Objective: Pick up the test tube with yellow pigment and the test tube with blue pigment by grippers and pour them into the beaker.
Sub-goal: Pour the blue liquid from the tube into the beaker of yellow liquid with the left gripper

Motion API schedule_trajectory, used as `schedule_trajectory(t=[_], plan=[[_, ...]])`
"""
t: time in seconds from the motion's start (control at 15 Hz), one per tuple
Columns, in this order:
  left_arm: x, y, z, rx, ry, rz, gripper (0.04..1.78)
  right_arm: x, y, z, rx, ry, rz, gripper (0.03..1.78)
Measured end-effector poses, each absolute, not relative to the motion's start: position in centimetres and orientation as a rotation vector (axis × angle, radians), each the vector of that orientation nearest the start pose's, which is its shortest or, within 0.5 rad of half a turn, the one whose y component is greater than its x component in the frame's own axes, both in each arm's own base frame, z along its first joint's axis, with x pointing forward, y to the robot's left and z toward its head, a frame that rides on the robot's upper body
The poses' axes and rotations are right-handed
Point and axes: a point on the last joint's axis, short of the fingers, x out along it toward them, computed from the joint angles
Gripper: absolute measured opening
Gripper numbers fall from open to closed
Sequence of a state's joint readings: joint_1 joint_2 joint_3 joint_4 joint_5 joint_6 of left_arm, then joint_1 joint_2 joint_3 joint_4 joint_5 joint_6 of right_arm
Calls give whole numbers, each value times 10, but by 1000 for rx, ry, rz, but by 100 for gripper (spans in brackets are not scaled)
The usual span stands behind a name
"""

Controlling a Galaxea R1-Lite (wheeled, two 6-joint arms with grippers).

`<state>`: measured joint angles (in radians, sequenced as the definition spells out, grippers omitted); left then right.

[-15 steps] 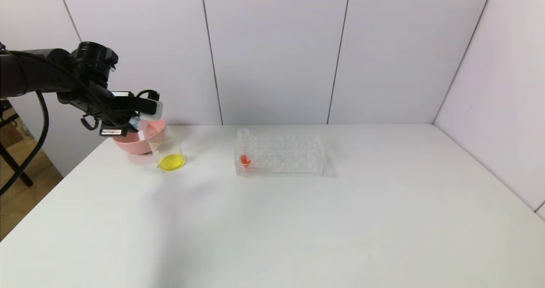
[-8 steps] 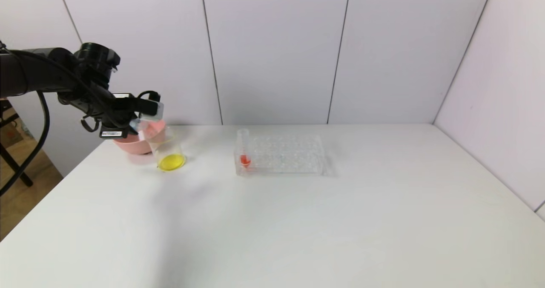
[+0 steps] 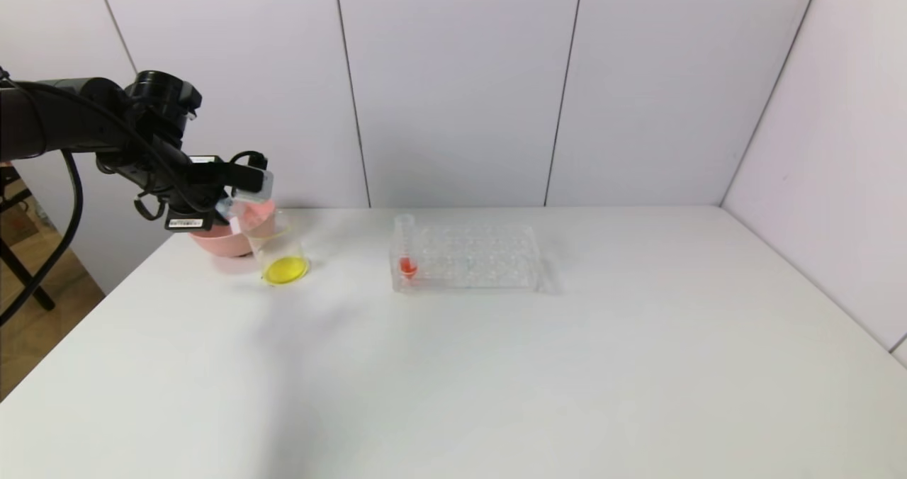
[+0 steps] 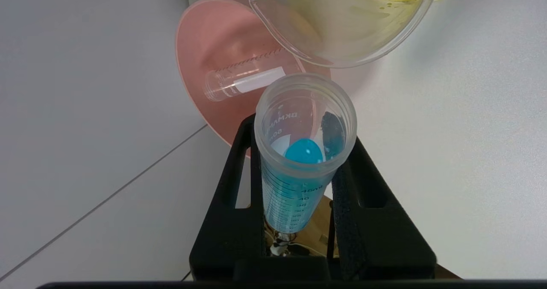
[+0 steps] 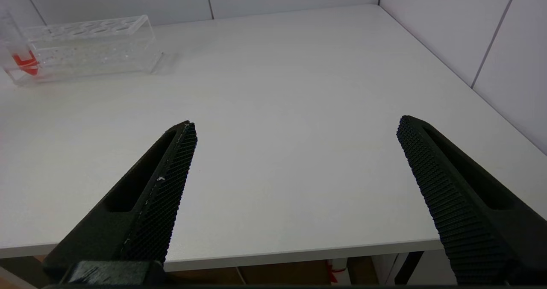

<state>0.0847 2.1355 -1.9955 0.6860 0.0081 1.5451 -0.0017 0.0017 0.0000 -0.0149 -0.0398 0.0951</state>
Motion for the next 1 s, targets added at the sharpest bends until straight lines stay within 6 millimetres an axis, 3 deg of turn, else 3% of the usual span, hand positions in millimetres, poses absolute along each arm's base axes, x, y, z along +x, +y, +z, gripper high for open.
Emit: schedule_trajectory(t=[1.0], plan=[[417,27,223,1477,787,-506,46,-23,-1,77,95,-15,-41,171]])
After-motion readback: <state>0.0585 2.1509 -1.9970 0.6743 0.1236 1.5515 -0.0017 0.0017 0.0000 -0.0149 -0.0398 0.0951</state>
